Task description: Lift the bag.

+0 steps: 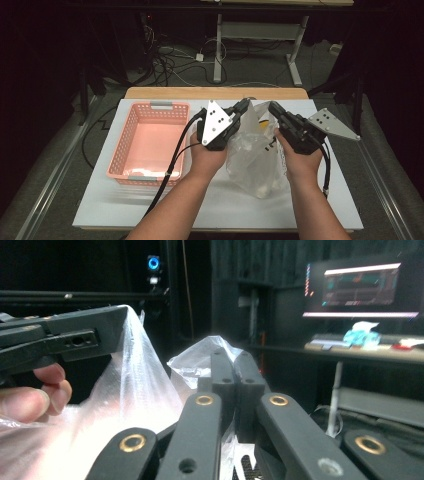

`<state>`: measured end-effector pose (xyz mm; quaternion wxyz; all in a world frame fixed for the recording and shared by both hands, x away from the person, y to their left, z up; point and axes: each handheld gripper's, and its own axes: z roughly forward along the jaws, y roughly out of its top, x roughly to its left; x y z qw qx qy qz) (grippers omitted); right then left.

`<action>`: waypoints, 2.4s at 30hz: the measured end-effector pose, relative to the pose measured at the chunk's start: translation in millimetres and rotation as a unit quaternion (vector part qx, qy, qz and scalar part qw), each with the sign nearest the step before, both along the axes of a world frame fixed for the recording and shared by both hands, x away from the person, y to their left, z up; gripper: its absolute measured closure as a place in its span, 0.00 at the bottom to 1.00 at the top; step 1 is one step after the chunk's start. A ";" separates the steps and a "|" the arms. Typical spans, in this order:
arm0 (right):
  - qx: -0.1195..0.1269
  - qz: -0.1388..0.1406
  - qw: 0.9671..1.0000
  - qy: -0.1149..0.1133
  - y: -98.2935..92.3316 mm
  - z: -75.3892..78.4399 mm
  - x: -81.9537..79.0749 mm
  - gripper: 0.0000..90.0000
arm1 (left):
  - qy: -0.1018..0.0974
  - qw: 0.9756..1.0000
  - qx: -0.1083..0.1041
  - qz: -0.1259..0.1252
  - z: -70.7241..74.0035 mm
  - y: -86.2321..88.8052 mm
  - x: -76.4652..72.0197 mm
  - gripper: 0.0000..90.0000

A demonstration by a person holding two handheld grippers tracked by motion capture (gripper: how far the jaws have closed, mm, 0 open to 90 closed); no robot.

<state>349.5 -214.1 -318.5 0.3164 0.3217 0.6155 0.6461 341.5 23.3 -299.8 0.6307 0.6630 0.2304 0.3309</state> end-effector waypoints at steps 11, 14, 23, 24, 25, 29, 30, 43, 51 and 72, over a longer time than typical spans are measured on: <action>0.015 -0.042 0.998 -0.049 -19.6 63.9 12.7 1.00 | -0.028 0.999 -0.014 0.017 49.5 -0.8 21.1 0.98; 0.015 -0.049 0.997 -0.054 -25.6 72.3 14.5 1.00 | -0.016 1.000 -0.003 0.022 42.8 -2.6 29.0 0.98; -0.018 -0.062 0.998 0.007 -29.5 16.1 28.3 1.00 | 0.071 0.996 0.034 0.033 -24.7 4.2 49.0 0.98; -0.021 -0.063 0.998 0.010 -30.1 10.9 28.6 1.00 | 0.076 0.996 0.036 0.034 -30.5 5.8 48.6 0.98; -0.021 -0.063 0.998 0.016 -30.5 6.6 28.7 1.00 | 0.081 0.995 0.039 0.033 -35.4 7.7 47.8 0.98; -0.026 -0.063 0.997 0.027 -31.4 -4.9 29.5 1.00 | 0.101 0.994 0.032 0.026 -48.6 16.3 40.5 0.91; -0.029 -0.063 0.997 0.027 -31.7 -6.8 29.6 1.00 | 0.104 0.994 0.027 0.026 -50.8 19.4 36.8 0.88; -0.050 -0.062 0.996 0.036 -38.5 -19.2 18.5 1.00 | 0.144 0.989 0.018 -0.003 -71.0 48.4 -15.4 0.56; -0.053 -0.059 0.996 0.033 -43.9 -19.8 7.8 1.00 | 0.190 0.981 0.027 -0.020 -108.3 56.4 -40.7 0.34; -0.046 -0.043 0.998 0.017 -55.6 -8.2 -16.9 0.82 | 0.238 0.964 0.106 -0.051 -154.7 33.6 -49.8 0.00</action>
